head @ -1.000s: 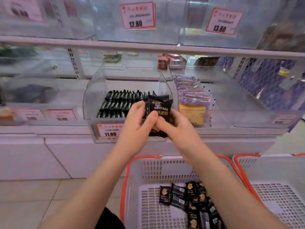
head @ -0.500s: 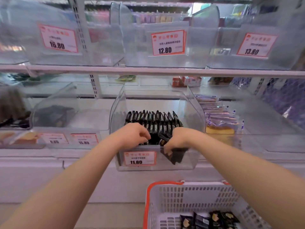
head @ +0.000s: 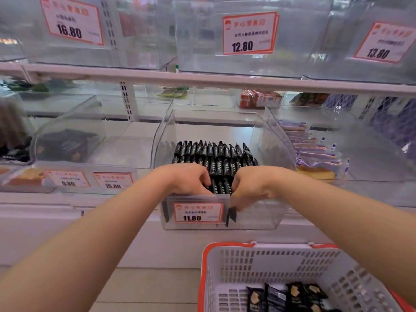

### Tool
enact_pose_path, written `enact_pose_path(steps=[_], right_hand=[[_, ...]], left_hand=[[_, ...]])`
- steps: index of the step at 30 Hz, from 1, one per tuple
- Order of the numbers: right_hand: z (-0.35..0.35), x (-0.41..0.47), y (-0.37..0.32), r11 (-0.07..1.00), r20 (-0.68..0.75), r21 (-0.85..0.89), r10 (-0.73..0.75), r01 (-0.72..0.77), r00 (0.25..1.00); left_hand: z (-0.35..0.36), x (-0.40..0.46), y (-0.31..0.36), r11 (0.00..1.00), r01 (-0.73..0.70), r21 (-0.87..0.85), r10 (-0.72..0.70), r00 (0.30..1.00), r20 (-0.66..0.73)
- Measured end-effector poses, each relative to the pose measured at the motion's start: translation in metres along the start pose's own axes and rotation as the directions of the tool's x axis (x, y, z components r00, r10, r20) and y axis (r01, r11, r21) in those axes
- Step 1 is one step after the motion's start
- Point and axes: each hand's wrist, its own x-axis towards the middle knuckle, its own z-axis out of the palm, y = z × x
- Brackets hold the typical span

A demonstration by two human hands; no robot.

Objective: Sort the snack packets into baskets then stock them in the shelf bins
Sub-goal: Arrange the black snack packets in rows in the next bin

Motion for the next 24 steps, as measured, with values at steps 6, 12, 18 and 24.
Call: enact_pose_path(steps=[6,12,18,24], right_hand=[[0.002,0.005,-0.001,0.999,0.001,-0.044,-0.017,0.017,1.0],[0.007,0.014,0.003,0.975,-0.199,-0.206,-0.118,0.076,0.973],[-0.011,0.005,0.009,0.973,-0.068,-0.151,-0.184,0.172,0.981],[-0.022,-0.049,0.022,0.903,-0.293,-0.208,-0.424,0.376,0.857]], left_hand=[[0.004,0.01,0.005,1.0,0.0,0.01,0.0,0.999,-0.04],[0.013,0.013,0.0,0.999,-0.028,-0.015,0.024,0.978,-0.205],[0.0,-0.002,0.009,0.999,-0.033,0.018,0.036,0.988,-0.149],[0.006,-0.044,0.046,0.954,-0.268,0.136,0.297,0.777,-0.555]])
